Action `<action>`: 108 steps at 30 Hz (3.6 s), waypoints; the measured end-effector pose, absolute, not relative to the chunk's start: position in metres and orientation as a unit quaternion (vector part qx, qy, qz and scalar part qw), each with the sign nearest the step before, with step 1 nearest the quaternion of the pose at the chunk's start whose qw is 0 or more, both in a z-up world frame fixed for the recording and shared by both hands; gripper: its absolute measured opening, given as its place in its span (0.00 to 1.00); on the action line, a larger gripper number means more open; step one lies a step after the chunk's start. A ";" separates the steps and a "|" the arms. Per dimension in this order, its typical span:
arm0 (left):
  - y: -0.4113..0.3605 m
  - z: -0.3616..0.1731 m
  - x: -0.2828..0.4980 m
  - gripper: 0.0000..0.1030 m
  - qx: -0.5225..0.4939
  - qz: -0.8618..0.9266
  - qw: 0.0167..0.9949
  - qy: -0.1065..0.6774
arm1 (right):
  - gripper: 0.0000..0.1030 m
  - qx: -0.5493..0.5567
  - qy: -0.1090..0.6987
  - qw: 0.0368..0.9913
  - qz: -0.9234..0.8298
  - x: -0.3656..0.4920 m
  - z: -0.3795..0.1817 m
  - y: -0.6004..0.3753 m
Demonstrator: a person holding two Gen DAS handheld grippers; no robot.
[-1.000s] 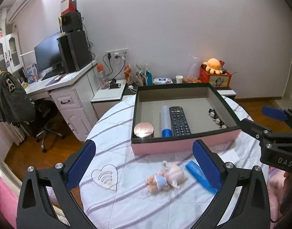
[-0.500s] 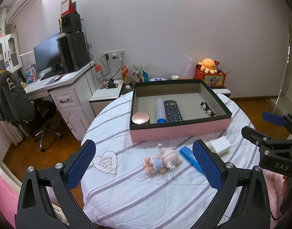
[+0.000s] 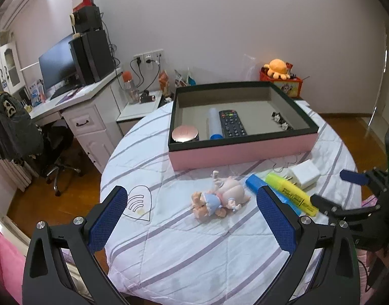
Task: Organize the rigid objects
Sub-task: 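Reach the right gripper to the yellow highlighter and close on it, then lift the yellow highlighter with the right gripper and lower it into the box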
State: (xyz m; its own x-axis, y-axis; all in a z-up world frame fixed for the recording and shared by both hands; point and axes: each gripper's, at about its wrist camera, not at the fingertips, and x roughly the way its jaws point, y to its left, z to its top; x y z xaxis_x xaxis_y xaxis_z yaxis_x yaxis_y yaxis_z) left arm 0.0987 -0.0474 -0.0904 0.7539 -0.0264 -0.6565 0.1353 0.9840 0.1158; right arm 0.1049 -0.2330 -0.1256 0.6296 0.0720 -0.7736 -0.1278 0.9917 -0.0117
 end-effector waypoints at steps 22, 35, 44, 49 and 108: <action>-0.043 -0.108 0.111 1.00 0.084 -0.050 0.924 0.370 | 0.15 -0.034 0.467 0.870 0.155 0.119 -0.156 -0.202; -0.040 -0.094 0.113 1.00 0.058 -0.056 0.934 0.348 | 0.13 -0.001 0.432 0.880 0.196 0.116 -0.125 -0.203; -0.048 -0.091 0.129 1.00 0.064 -0.062 0.934 0.346 | 0.09 -0.018 0.430 0.881 0.198 0.143 -0.107 -0.202; -0.044 -0.097 0.135 1.00 0.063 -0.056 0.930 0.357 | 0.09 -0.028 0.470 0.860 0.199 0.147 -0.133 -0.197; -0.040 -0.103 0.239 1.00 0.022 -0.063 0.926 0.370 | 0.27 0.036 0.504 0.859 0.087 0.298 -0.142 -0.207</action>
